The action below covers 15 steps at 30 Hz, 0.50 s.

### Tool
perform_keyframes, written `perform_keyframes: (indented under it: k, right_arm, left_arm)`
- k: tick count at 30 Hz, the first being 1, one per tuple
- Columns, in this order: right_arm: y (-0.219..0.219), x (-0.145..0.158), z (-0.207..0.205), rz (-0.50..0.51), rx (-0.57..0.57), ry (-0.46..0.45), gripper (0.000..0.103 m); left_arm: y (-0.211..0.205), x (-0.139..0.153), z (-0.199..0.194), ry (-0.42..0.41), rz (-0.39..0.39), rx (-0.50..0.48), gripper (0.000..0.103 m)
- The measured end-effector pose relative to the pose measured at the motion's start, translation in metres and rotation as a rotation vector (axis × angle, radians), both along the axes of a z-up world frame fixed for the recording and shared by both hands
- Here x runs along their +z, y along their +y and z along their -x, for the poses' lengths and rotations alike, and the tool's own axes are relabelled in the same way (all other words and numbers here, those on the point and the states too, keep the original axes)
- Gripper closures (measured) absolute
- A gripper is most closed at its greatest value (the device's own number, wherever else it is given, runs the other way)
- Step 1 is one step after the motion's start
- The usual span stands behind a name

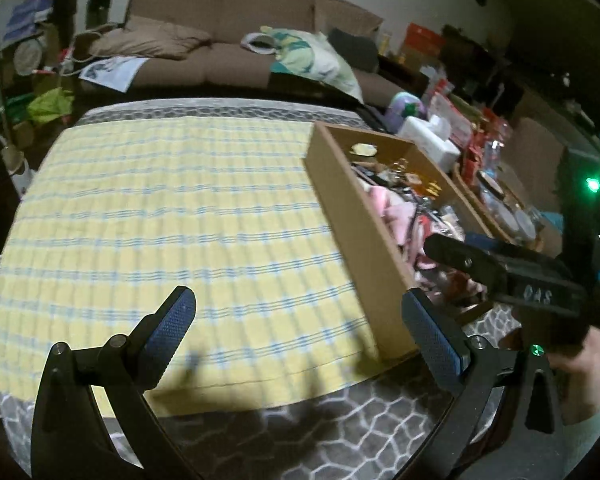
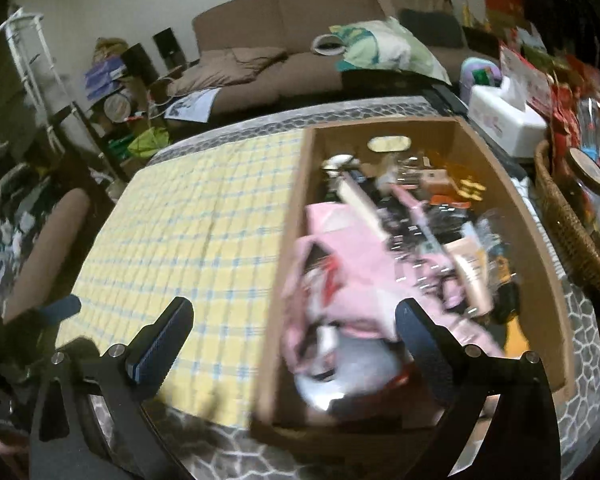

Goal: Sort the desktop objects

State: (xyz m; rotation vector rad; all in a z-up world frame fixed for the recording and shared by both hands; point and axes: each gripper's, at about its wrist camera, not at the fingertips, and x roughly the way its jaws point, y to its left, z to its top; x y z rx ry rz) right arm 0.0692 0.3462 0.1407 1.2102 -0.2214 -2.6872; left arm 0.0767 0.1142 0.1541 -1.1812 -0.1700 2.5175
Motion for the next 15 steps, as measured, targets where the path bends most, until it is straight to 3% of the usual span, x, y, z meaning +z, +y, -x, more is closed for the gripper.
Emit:
perform_keyframes:
  k: [7,11,15]
  right_arm:
    - [-0.062,-0.004,-0.016,-0.073,0.048,0.054,0.0]
    - [-0.094,-0.017,-0.014,-0.109,0.077,0.05,0.0]
    - [-0.119,-0.033,-0.008,-0.121,0.084,0.028,0.0]
  left_arm:
    - [-0.042,-0.012,-0.006,0.009,0.08,0.107,0.0]
    - [-0.072,-0.03,-0.001,-0.011,0.089,0.191,0.0]
    - [-0.097,-0.055,0.006,-0.026,0.149,0.263,0.0]
